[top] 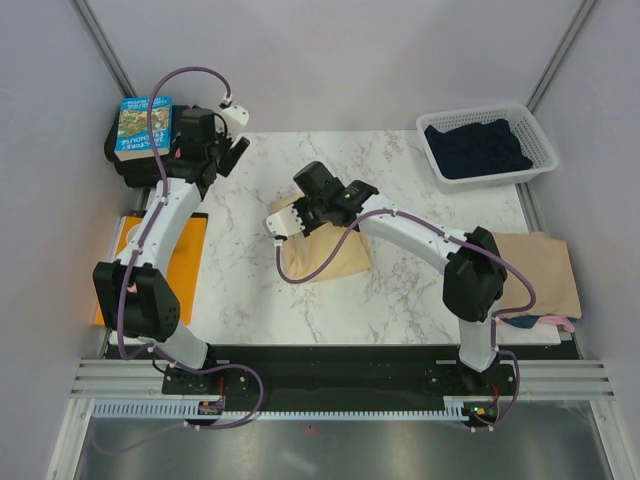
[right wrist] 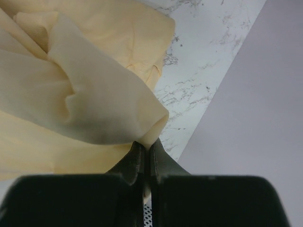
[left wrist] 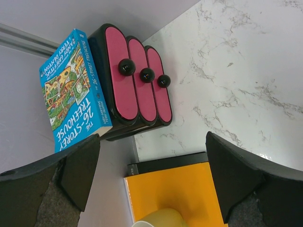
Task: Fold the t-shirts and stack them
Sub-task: Fold the long partially folded tshirt into a neat square
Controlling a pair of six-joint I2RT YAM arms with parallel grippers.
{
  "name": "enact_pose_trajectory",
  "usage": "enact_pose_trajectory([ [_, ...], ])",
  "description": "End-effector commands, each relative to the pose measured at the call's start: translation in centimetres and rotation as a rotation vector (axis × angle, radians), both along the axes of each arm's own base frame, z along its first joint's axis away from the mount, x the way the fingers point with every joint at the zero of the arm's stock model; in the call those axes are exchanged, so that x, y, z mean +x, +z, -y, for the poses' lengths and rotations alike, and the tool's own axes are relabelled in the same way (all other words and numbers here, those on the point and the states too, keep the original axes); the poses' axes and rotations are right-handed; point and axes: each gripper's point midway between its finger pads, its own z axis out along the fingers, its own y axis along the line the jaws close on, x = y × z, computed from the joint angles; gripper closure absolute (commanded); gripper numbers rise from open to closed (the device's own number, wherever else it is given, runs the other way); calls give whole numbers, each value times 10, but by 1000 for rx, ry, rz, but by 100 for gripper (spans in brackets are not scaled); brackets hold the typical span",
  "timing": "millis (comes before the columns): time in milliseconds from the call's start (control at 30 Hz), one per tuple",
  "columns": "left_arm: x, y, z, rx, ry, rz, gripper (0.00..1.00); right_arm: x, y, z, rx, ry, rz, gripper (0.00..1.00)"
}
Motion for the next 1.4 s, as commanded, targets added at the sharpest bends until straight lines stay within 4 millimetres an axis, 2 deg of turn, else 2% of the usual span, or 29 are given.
enact_pose_trajectory([
  [0, 10, 22, 3, -18, -13, 59, 1, 30, 8, -8, 60, -25, 113, 100],
  [100, 12, 19, 3, -15, -10, 50, 0, 43, -3, -8, 73, -50, 130, 100],
  [133, 13, 17, 3, -15, -10, 46, 0, 48, -4, -6, 70, -69, 147, 97],
  [167, 14, 16, 3, -13, -10, 43, 1, 54, -7, -4, 73, -88, 157, 85],
  [200, 15, 16, 3, -13, -9, 43, 0, 59, -13, -6, 87, -104, 171, 65],
  [233, 16, 13, 3, -11, -9, 34, 0, 66, -13, -1, 89, -135, 196, 5],
  [267, 17, 13, 3, -10, -10, 35, 0, 74, -9, -4, 125, -149, 232, 2],
  [300, 18, 14, 3, -12, -9, 37, 0, 74, -16, -1, 120, -160, 236, 2],
  [333, 19, 11, 4, -12, -12, 30, 1, 81, -14, 4, 146, -206, 249, 2],
  [367, 21, 9, 5, -13, -13, 26, 1, 92, 2, 2, 219, -249, 314, 2],
  [433, 22, 6, 6, -20, -14, 22, 0, 103, 9, 9, 276, -338, 376, 2],
  [467, 24, 4, 6, -23, -14, 16, 0, 111, 20, 14, 308, -391, 426, 2],
  [533, 26, 3, 9, -28, -21, 13, 0, 117, 30, 20, 357, -444, 431, 2],
  [600, 28, 2, 12, -29, -27, 13, 1, 116, 36, 23, 367, -442, 414, 2],
  [700, 29, 1, 19, -26, -61, 5, 0, 108, 32, 28, 369, -423, 330, 2],
  [733, 29, -1, 22, -24, -79, -1, 1, 111, 29, 36, 381, -445, 302, 2],
  [800, 27, -4, 24, -23, -98, -10, 0, 109, 19, 38, 397, -457, 189, 2],
  [833, 26, -8, 29, -21, -128, -22, 0, 116, 17, 46, 411, -483, 160, 2],
  [900, 18, -20, 35, -11, -184, -67, 0, 117, 6, 43, 474, -506, 3, 2],
  [933, 14, -27, 45, -24, -250, -92, 1, 119, -13, 58, 464, -545, -97, 2],
  [967, 7, -41, 46, -22, -270, -129, 0, 122, 0, 55, 517, -539, -162, 2],
  [1000, -3, -53, 61, -39, -369, -184, 1, 119, -4, 54, 585, -537, -304, 2],
  [1033, -9, -55, 65, -44, -400, -199, 0, 116, -9, 55, 590, -554, -393, 2],
  [1067, -16, -67, 68, -53, -421, -230, 0, 112, -12, 54, 606, -545, -462, 2],
  [1100, -26, -78, 75, -72, -478, -284, 1, 114, -13, 62, 624, -567, -516, 2],
  [1133, -30, -87, 77, -85, -488, -317, 1, 107, -26, 61, 614, -563, -598, 2],
  [1167, -35, -96, 79, -108, -496, -352, 1, 107, -25, 62, 624, -554, -627, 2],
  [1200, -48, -106, 88, -157, -538, -418, 1, 110, -30, 70, 628, -566, -655, 2],
  [1367, -70, -149, 99, -239, -589, -591, 0, 96, -46, 66, 638, -476, -836, 2],
])
